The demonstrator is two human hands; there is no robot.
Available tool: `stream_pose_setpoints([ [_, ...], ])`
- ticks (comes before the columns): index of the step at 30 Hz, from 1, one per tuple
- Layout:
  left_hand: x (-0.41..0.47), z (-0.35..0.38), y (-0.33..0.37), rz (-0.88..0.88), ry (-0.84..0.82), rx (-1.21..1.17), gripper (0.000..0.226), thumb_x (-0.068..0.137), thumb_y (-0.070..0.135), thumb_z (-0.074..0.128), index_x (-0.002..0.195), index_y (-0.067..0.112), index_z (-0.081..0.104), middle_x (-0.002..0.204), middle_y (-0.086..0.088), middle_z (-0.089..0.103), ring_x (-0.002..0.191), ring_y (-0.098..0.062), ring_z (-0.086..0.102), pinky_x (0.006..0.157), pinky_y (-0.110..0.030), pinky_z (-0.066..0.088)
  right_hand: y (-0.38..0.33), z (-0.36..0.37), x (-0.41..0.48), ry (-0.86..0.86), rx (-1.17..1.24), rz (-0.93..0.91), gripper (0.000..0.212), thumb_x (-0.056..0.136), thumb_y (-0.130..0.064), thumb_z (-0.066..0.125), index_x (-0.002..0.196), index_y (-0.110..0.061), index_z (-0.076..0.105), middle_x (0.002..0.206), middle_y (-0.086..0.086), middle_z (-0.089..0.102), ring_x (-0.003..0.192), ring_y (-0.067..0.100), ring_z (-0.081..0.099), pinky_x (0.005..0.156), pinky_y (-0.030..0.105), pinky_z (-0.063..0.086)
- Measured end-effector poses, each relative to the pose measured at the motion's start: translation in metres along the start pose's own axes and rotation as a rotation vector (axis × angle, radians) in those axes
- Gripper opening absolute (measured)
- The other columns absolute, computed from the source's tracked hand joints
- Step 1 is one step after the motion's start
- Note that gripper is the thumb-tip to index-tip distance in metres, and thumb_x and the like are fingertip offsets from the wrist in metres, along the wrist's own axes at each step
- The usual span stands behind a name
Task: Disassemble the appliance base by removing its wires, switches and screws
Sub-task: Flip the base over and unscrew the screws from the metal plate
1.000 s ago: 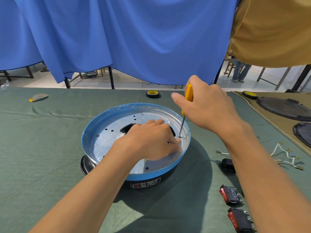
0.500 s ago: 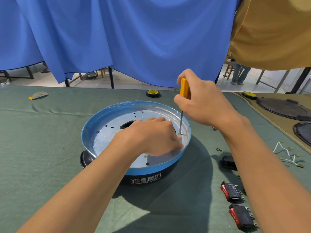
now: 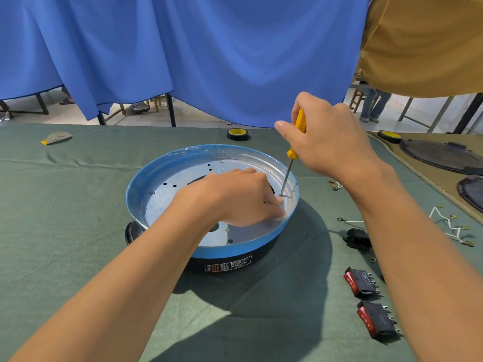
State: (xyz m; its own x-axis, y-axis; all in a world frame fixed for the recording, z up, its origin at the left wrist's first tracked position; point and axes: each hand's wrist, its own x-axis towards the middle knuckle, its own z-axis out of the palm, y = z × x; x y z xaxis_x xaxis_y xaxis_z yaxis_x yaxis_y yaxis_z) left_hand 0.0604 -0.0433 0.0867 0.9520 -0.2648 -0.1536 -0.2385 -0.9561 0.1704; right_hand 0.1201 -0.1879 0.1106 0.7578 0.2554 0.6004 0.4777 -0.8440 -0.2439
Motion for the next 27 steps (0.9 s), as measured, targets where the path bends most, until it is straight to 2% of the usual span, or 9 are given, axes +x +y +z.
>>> stream_pose_setpoints([
  [3,0.0008,-0.0002,-0.0003,0.004,-0.001,-0.005,0.04,0.093,0.06,0.042,0.121,0.041,0.065,0.114,0.004,0.052,0.102,-0.023,0.05,0.084,-0.042,0.045,0.0013,-0.0018,0.0016,-0.054,0.017,0.005,0.017,0.09,-0.033,0.051,0.098,-0.018,0.046,0.082,0.007,0.055,0.081,0.033,0.051,0.064,0.037,0.036],
  [8,0.0004,0.0005,-0.0008,0.013,0.012,-0.02,0.039,0.093,0.06,0.043,0.119,0.043,0.065,0.108,0.005,0.051,0.099,-0.023,0.05,0.081,-0.038,0.042,-0.0025,-0.003,0.0004,-0.042,-0.006,0.037,0.037,0.092,-0.054,0.051,0.09,-0.018,0.045,0.076,0.004,0.049,0.079,0.032,0.051,0.064,0.039,0.037],
  [11,0.0002,0.0005,-0.0012,0.014,0.012,-0.023,0.038,0.093,0.059,0.043,0.121,0.043,0.064,0.11,0.005,0.052,0.098,-0.022,0.05,0.076,-0.035,0.04,-0.0012,-0.0033,0.0032,-0.037,0.013,0.039,0.023,0.09,-0.038,0.055,0.092,-0.016,0.05,0.085,0.008,0.056,0.083,0.033,0.052,0.065,0.038,0.037],
  [13,0.0,0.0002,-0.0009,0.019,0.012,-0.022,0.038,0.094,0.058,0.043,0.121,0.043,0.064,0.11,0.006,0.053,0.097,-0.021,0.05,0.072,-0.033,0.038,-0.0009,-0.0043,0.0038,-0.066,0.032,0.056,0.021,0.086,-0.034,0.054,0.094,-0.016,0.05,0.085,0.007,0.056,0.083,0.032,0.05,0.062,0.036,0.035],
  [16,-0.0006,0.0,-0.0005,0.013,0.009,-0.022,0.037,0.094,0.058,0.043,0.121,0.044,0.064,0.112,0.005,0.051,0.099,-0.022,0.049,0.077,-0.036,0.04,-0.0028,-0.0042,0.0021,-0.091,0.034,0.065,0.025,0.086,-0.041,0.051,0.091,-0.017,0.047,0.079,0.005,0.052,0.081,0.032,0.05,0.06,0.035,0.031],
  [19,-0.0013,-0.0005,0.0002,0.009,0.003,-0.016,0.037,0.094,0.059,0.043,0.122,0.046,0.062,0.114,0.005,0.049,0.102,-0.022,0.047,0.079,-0.037,0.038,-0.0045,-0.0037,0.0012,-0.061,0.01,0.061,0.033,0.09,-0.049,0.053,0.085,-0.018,0.046,0.077,0.005,0.051,0.08,0.032,0.05,0.063,0.039,0.036],
  [23,-0.0013,-0.0014,0.0008,0.02,-0.009,-0.018,0.038,0.095,0.056,0.042,0.126,0.044,0.06,0.115,0.006,0.048,0.102,-0.019,0.045,0.074,-0.034,0.033,-0.0031,-0.0045,0.003,-0.091,0.022,0.071,0.022,0.084,-0.036,0.054,0.093,-0.016,0.048,0.085,0.007,0.056,0.083,0.033,0.051,0.064,0.038,0.037],
  [25,-0.0013,-0.0014,0.0003,0.017,-0.005,-0.012,0.038,0.095,0.057,0.042,0.127,0.045,0.059,0.112,0.007,0.046,0.102,-0.018,0.043,0.075,-0.034,0.032,-0.0037,-0.0043,0.0024,-0.114,0.022,0.08,0.026,0.084,-0.041,0.053,0.092,-0.018,0.046,0.082,0.004,0.053,0.083,0.031,0.051,0.063,0.038,0.036],
  [27,-0.0013,-0.0007,0.0006,0.02,-0.001,-0.011,0.038,0.095,0.057,0.043,0.127,0.045,0.059,0.11,0.009,0.044,0.101,-0.017,0.043,0.075,-0.034,0.031,-0.0049,-0.004,0.0011,-0.103,0.01,0.081,0.032,0.086,-0.051,0.053,0.082,-0.021,0.042,0.076,0.002,0.049,0.078,0.029,0.051,0.062,0.038,0.035],
])
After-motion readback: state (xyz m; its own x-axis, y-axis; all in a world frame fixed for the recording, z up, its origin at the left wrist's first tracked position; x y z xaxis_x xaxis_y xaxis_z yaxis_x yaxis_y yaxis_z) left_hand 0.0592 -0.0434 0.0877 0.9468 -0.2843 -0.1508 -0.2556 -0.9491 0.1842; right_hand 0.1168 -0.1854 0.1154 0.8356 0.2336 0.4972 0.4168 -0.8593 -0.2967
